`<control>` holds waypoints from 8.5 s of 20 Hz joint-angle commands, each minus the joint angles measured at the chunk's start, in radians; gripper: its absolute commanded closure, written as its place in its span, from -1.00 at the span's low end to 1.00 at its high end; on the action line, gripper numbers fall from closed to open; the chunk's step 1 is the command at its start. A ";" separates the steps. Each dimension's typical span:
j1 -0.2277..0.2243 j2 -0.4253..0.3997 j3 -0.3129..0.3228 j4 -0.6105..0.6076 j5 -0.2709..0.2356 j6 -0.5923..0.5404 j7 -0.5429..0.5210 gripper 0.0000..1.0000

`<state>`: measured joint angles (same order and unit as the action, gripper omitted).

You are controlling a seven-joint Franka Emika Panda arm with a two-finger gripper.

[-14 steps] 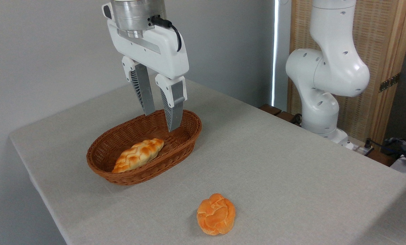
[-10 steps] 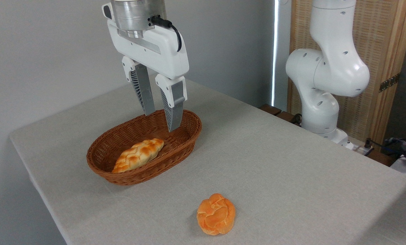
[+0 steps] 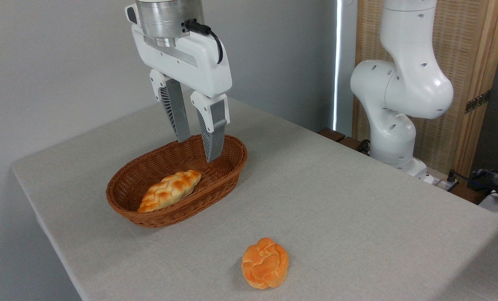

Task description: Put bread into the basket

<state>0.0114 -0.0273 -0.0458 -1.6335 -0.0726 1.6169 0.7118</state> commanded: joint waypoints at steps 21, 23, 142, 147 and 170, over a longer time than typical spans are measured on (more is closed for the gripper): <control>-0.008 0.053 0.017 -0.086 0.025 0.259 0.006 -1.00; -0.008 0.072 0.017 -0.088 0.051 0.274 0.005 -1.00; -0.312 0.173 -0.197 -0.137 0.137 -0.032 -0.505 -1.00; -0.312 0.173 -0.197 -0.137 0.140 -0.032 -0.502 -1.00; -0.108 0.012 0.004 0.020 0.014 -0.019 -0.070 -1.00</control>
<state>-0.0992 0.0287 -0.1147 -1.6012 -0.0347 1.6029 0.4888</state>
